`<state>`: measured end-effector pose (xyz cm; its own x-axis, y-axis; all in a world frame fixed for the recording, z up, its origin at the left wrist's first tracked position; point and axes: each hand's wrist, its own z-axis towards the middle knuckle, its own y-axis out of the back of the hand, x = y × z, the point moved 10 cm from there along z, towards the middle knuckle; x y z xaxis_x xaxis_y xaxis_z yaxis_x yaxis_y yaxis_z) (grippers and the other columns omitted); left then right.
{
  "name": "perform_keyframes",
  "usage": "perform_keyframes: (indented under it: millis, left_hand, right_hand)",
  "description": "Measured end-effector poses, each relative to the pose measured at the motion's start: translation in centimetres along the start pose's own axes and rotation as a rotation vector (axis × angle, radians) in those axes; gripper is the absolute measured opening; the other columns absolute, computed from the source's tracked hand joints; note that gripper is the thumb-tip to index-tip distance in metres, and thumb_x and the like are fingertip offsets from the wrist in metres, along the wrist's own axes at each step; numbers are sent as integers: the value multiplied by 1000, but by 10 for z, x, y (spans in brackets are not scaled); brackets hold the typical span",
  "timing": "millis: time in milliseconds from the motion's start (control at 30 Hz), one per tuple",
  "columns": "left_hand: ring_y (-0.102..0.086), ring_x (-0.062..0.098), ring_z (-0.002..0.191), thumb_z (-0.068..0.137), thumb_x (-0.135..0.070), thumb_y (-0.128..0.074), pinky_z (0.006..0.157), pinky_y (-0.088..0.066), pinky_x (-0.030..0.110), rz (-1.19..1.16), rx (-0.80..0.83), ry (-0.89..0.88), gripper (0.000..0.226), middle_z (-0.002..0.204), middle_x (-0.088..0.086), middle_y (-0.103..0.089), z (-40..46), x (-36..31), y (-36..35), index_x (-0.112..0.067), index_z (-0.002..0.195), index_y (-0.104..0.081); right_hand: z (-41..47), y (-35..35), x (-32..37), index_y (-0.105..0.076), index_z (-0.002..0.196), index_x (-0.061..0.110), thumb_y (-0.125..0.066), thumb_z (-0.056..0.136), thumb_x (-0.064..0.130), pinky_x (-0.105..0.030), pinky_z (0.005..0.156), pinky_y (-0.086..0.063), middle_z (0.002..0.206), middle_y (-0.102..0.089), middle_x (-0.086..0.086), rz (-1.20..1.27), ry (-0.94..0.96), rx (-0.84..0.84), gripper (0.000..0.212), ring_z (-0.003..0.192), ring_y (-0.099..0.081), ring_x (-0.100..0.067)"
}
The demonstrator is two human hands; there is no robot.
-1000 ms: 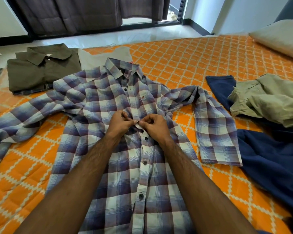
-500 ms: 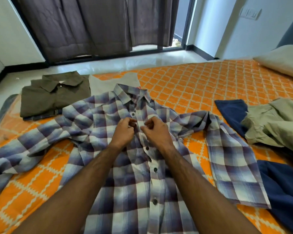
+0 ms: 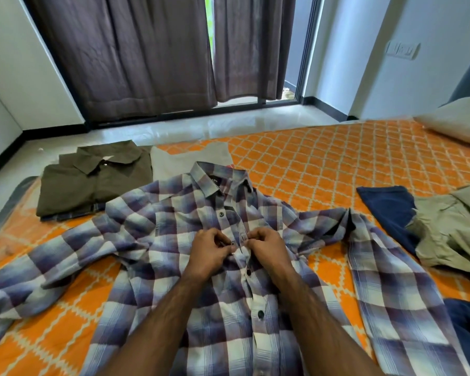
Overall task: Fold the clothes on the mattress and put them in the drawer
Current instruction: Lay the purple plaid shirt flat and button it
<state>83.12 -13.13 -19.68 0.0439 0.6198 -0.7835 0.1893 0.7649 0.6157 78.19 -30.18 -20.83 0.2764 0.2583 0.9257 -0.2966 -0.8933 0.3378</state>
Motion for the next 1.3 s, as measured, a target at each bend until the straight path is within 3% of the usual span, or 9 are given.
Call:
perform_keyframes:
  millis: [167, 400, 500, 633, 733, 867, 1067, 1167, 1300]
  left_hand:
    - [-69, 10, 71, 86, -14, -77, 56, -48, 19, -101, 10, 130, 6, 77, 0, -74, 0, -1, -6, -11, 81, -75]
    - [-68, 19, 84, 96, -5, -62, 74, -54, 28, -347, 166, 246, 13, 86, 9, -73, 5, 7, -17, -3, 90, -74]
    - [-68, 17, 88, 95, -5, -63, 77, -53, 27, -336, 188, 247, 12, 87, 7, -73, 6, 9, -19, -5, 89, -74]
    - [-69, 21, 95, 94, -8, -63, 92, -54, 39, -301, 192, 258, 12, 91, 6, -74, 5, 14, -23, -9, 90, -75]
    - [-68, 21, 94, 95, -5, -61, 83, -54, 32, -340, 205, 265, 13, 92, 8, -73, 6, 13, -22, -5, 94, -74]
    - [-68, 22, 92, 96, -3, -59, 80, -54, 30, -370, 230, 281, 15, 90, 11, -73, 5, 12, -22, 0, 94, -73]
    - [-70, 20, 96, 94, -15, -66, 96, -54, 44, -304, 179, 267, 11, 91, 3, -76, 7, 15, -24, -14, 91, -76]
    - [-71, 21, 95, 95, -13, -66, 91, -57, 38, -344, 172, 255, 11, 90, 5, -77, 7, 15, -23, -11, 91, -76]
    - [-70, 13, 84, 96, -6, -65, 66, -52, 14, -435, 193, 221, 11, 86, 5, -75, 4, 8, -19, -4, 92, -75]
  right_hand:
    - [-4, -1, 0, -70, 85, 17, -74, 87, 17, -24, 66, -50, 82, -72, -1, -1, 11, -14, 4, 75, -66, -11]
    - [-8, -4, -3, -71, 87, 19, -76, 87, 19, -35, 70, -60, 81, -73, 1, 41, 31, -51, 4, 77, -71, -15]
    - [-8, -5, -4, -73, 89, 18, -75, 89, 17, -32, 73, -60, 83, -75, 1, 63, 44, -33, 2, 80, -71, -14]
    - [-10, -6, -2, -75, 94, 12, -74, 91, 14, -25, 66, -58, 86, -76, -1, 105, 42, -6, 4, 80, -73, -15]
    - [-12, -6, 0, -75, 96, 10, -73, 92, 12, -27, 62, -59, 87, -77, -2, 122, 41, -5, 5, 78, -74, -19]
    - [-13, -8, 1, -77, 98, 13, -74, 91, 12, -25, 78, -60, 89, -77, 4, 103, 63, -1, 8, 84, -73, -8]
    - [-12, -6, -3, -79, 88, 15, -71, 92, 18, -40, 83, -61, 84, -78, 0, 180, 42, -4, 10, 84, -74, -17]
    - [-9, -6, -5, -80, 85, 15, -73, 91, 22, -43, 86, -60, 84, -78, -1, 209, 19, 30, 11, 86, -75, -21]
    - [-6, -8, 1, -81, 90, 8, -80, 86, 17, -33, 79, -61, 86, -79, -9, 280, -6, 119, 10, 81, -74, -24]
